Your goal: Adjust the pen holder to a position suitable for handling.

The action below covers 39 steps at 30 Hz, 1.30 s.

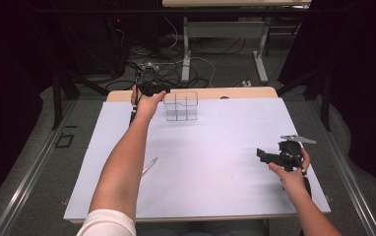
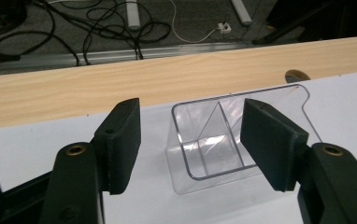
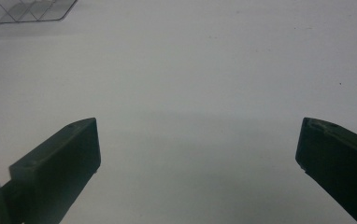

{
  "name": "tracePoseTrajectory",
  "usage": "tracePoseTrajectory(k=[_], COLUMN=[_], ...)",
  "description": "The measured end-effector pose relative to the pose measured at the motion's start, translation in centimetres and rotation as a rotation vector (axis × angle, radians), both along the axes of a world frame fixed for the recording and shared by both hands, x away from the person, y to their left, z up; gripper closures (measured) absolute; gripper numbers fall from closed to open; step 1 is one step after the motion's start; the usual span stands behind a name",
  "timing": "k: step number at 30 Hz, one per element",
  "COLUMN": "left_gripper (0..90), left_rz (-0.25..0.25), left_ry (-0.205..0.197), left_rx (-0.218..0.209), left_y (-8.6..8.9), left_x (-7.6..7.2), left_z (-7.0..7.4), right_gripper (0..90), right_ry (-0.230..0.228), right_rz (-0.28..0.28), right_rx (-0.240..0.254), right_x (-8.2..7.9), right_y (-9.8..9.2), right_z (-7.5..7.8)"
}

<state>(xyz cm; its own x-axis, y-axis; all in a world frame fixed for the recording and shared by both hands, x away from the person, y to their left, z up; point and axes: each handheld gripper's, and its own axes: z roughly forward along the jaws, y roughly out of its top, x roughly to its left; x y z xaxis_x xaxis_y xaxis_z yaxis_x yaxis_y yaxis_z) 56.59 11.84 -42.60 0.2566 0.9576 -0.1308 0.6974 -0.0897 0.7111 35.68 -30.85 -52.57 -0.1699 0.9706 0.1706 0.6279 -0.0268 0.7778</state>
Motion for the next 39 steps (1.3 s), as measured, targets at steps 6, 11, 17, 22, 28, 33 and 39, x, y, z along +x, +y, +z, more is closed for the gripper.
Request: tracePoseTrajectory(k=[6, 11, 17, 22, 28, 33, 39], left_gripper=[42.8, 45.3, 48.8, 51.2, 56.6, 62.3, 67.5], left_rz=[0.021, 0.033, 0.053, 0.056, 0.048, 0.048, 0.043], left_ry=[0.029, 0.061, 0.124, 0.137, 0.164, 0.202, 0.232], left_rx=[-0.001, -0.009, -0.008, 0.001, 0.001, -0.007, -0.026], left_y=[0.1, 0.4, 0.6, 0.2, -0.2, -0.1, -0.2], left_x=[0.3, 0.7, 1.2, 1.5, 1.9, 2.1, 2.2], left_z=[-0.4, -0.8, -1.1, -1.1, -1.1, -1.5, -1.9], right_gripper=[0.0, 0.0, 0.0, 0.0, 0.0, 0.0, 0.0], right_ry=[0.003, 0.006, 0.010, 0.016, 0.013, 0.011, 0.013], right_rz=[0.000, 0.005, 0.006, 0.007, 0.012, 0.011, 0.011], right_rx=[0.003, 0.007, 0.004, 0.005, 0.004, 0.009, 0.009], right_x=[0.0, 0.1, 0.1, 0.1, 0.1, 0.1, 0.1], right_y=[0.0, 0.1, 0.1, 0.1, 0.2, 0.1, 0.0], right_z=[0.0, -0.1, -0.2, -0.3, -0.2, -0.2, -0.2])
